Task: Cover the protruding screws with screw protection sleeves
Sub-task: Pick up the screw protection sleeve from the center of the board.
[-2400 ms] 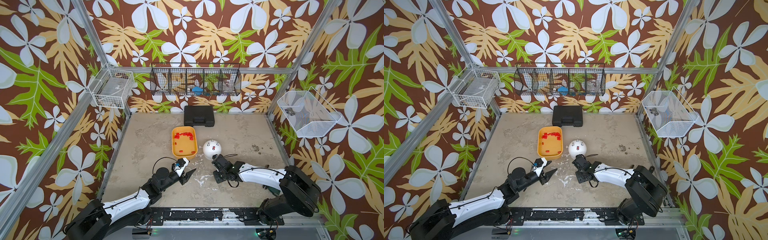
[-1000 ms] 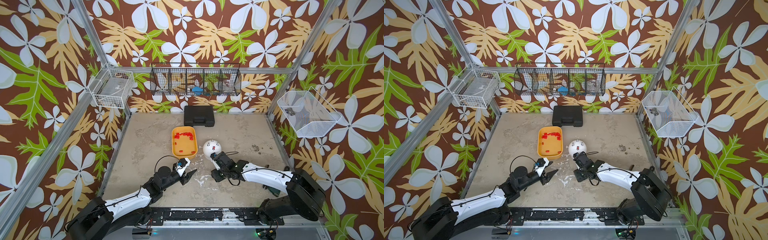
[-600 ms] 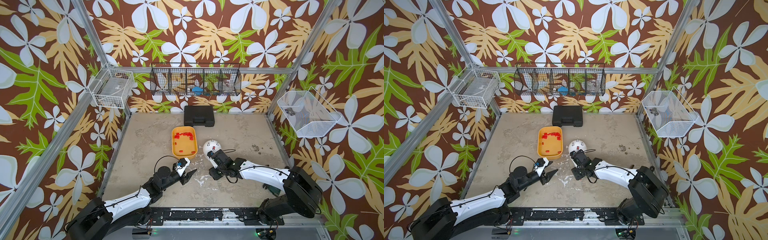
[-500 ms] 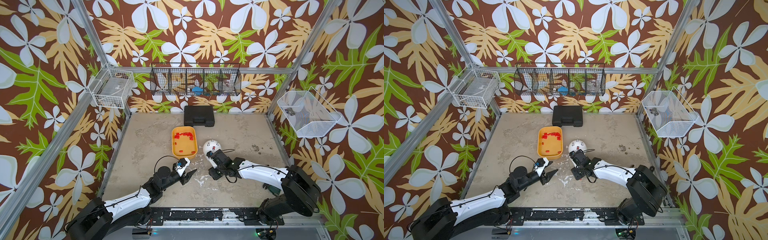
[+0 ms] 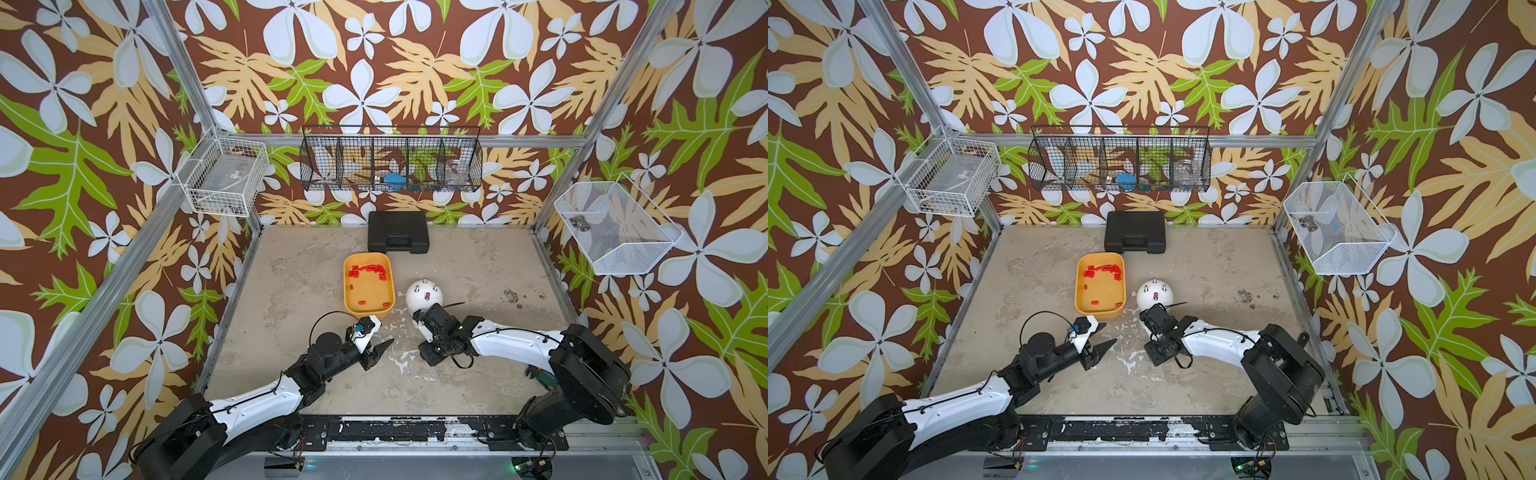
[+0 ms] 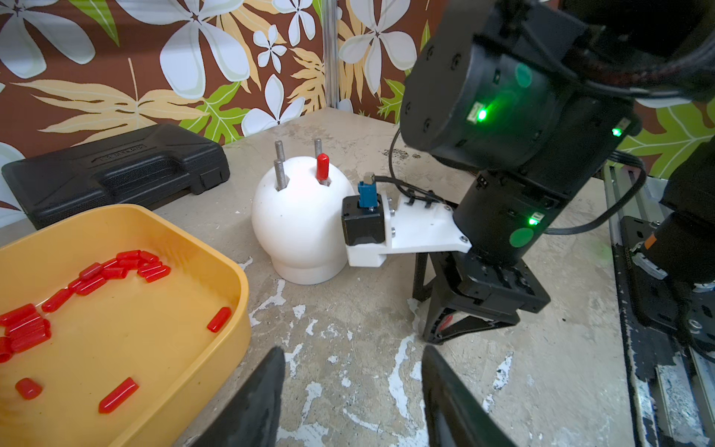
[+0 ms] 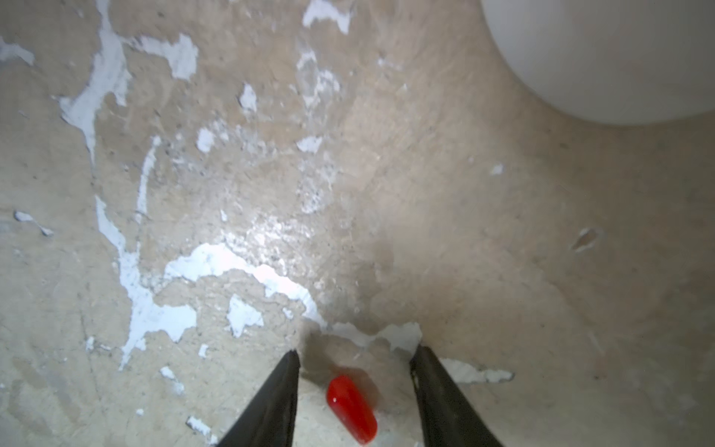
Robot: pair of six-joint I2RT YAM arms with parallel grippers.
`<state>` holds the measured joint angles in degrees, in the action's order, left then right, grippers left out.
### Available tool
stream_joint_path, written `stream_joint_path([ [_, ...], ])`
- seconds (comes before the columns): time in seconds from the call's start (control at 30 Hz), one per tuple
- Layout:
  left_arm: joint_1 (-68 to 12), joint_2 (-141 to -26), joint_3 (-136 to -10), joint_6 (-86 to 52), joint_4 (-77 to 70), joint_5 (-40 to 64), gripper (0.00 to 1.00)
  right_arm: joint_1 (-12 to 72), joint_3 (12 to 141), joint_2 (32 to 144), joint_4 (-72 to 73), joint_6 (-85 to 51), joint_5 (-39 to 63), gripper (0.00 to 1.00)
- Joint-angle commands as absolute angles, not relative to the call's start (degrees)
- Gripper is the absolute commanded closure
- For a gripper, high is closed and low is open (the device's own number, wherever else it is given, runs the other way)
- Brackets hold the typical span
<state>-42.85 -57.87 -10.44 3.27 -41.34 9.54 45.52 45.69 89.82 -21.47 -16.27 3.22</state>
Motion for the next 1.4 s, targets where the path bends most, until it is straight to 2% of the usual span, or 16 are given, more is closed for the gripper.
stream_joint_path([
  [0.0,-42.8,-57.9,-10.8,3.7,-42.1,10.4,0.42,45.6,44.7,89.4,-23.3,-17.2,5.7,0.53],
  [0.23,-42.8,-57.9,-10.9,3.6,-42.0,10.6,0.42,45.6,45.7,89.5,-23.8,-17.7,6.5,0.76],
  [0.3,-42.8,-58.0,-10.9,3.6,-42.0,10.6,0.42,45.6,45.8,89.7,-23.9,-17.7,6.5,0.8],
  [0.97,-42.7,-59.2,-11.5,3.2,-42.0,10.8,0.43,45.4,49.0,87.1,-25.3,-20.0,7.2,0.97],
  [1.23,-42.8,-57.4,-10.3,2.0,-43.7,10.2,0.43,43.3,53.0,81.7,-22.6,-23.0,12.3,1.0],
  [1.37,-42.7,-56.5,-9.7,1.9,-44.1,10.0,0.43,39.0,54.4,77.3,-15.3,-27.1,17.9,1.0],
])
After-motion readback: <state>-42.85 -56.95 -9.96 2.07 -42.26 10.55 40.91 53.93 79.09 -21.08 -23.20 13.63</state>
